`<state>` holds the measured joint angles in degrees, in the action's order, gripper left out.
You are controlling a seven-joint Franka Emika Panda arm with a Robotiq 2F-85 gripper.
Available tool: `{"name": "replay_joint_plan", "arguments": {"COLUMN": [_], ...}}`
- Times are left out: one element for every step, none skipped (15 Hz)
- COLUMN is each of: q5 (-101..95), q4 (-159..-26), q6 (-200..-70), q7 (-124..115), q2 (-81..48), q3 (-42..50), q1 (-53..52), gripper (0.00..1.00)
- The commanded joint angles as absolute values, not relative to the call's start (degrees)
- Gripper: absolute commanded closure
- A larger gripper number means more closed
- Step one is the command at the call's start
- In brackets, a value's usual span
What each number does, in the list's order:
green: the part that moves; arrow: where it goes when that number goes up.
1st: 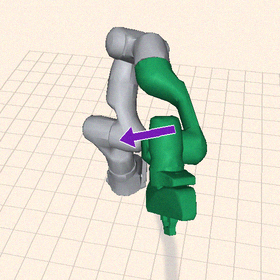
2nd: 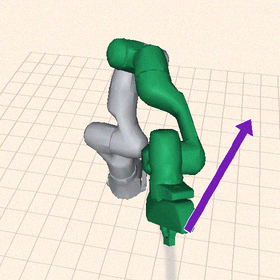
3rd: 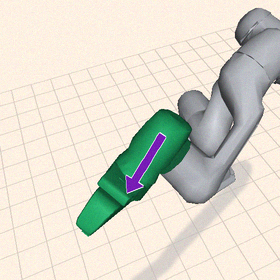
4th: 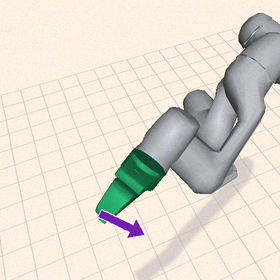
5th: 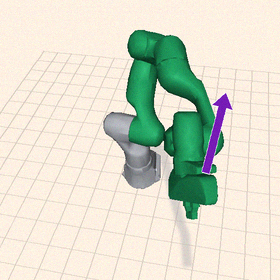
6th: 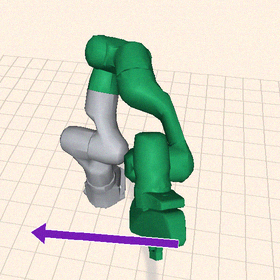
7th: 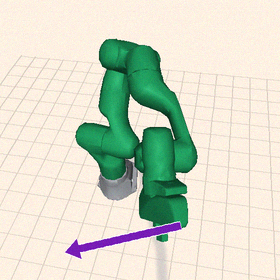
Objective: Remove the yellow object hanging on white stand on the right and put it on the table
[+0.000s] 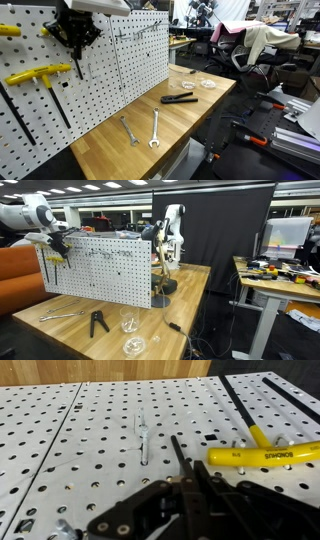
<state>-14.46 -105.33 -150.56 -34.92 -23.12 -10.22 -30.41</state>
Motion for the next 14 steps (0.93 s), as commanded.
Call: {"name": "replay_joint_plan", "arguments": {"q5": [-12.7,-12.8,-13.1,-13.2,-13.3,-13.3,-13.4,-13.4,-13.9,-14.4,-14.7,-15.2,-15.7,-16.1], "q4": [-106.3,-106.5,-106.6,-106.8,-107.1,-107.3,-107.7,-108.0,-108.4,-108.6,-108.6,-108.6,-108.7,-108.8], "q6": [-151.6,-151.6,-151.6,-151.8,-151.8,-151.9,-152.0,-152.1,-152.5,-152.8,-153.0,-153.0,-152.8,-152.6], "q7": [-33.8,-33.8,-33.8,-33.7,-33.6,-33.5,-33.5,-33.5,-34.0,-34.3,-34.2,-34.4,-34.5,-34.6], "q2": [-22.7,-22.5,-22.3,-22.0,-21.6,-21.4,-21.0,-20.6,-20.1,-19.7,-19.2,-18.6,-17.9,-17.3], "q3": [-10.0,-10.0,-9.9,-9.8,-9.9,-9.9,-9.9,-9.9,-9.7,-9.4,-9.5,-9.4,-9.4,-9.5], "q1": [-30.1,-30.2,-30.3,-30.3,-30.3,-30.3,-30.4,-30.4,-30.6,-30.9,-30.9,-31.0,-31.1,-31.1], "gripper": [0.98,0.98,0.98,0.98,0.98,0.98,0.98,0.98,0.98,0.98,0.98,0.98,0.98,0.98]}}
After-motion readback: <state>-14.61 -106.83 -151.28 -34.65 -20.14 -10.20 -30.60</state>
